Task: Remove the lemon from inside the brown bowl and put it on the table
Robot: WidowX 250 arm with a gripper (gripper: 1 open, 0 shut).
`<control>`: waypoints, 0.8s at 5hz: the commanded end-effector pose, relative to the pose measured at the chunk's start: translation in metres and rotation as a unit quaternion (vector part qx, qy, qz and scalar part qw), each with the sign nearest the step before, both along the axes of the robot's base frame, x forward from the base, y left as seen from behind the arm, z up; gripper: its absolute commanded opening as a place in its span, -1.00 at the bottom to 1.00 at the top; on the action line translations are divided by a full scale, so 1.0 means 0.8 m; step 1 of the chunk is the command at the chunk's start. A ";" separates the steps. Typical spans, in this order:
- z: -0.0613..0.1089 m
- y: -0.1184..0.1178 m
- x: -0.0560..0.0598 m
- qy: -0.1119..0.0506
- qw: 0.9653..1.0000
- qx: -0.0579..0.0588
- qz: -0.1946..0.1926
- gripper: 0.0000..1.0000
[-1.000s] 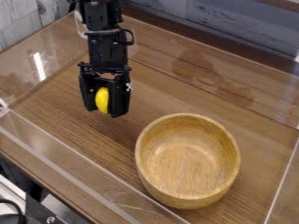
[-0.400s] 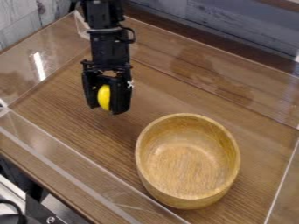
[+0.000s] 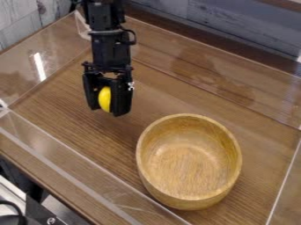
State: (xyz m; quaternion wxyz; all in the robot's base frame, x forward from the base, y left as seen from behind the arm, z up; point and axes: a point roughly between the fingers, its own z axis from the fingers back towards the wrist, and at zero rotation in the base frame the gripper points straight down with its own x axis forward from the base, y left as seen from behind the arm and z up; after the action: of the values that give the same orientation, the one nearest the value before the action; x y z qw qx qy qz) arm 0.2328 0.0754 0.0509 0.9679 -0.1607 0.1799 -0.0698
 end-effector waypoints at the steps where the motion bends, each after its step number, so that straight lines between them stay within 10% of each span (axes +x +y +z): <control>1: 0.012 0.005 0.014 -0.027 1.000 0.009 -0.004 1.00; 4: 0.009 0.007 0.016 -0.031 0.999 0.007 -0.008 1.00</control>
State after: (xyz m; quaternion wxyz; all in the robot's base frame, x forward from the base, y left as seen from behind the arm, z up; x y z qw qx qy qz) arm 0.2372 0.0774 0.0489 0.9682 -0.1613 0.1747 -0.0777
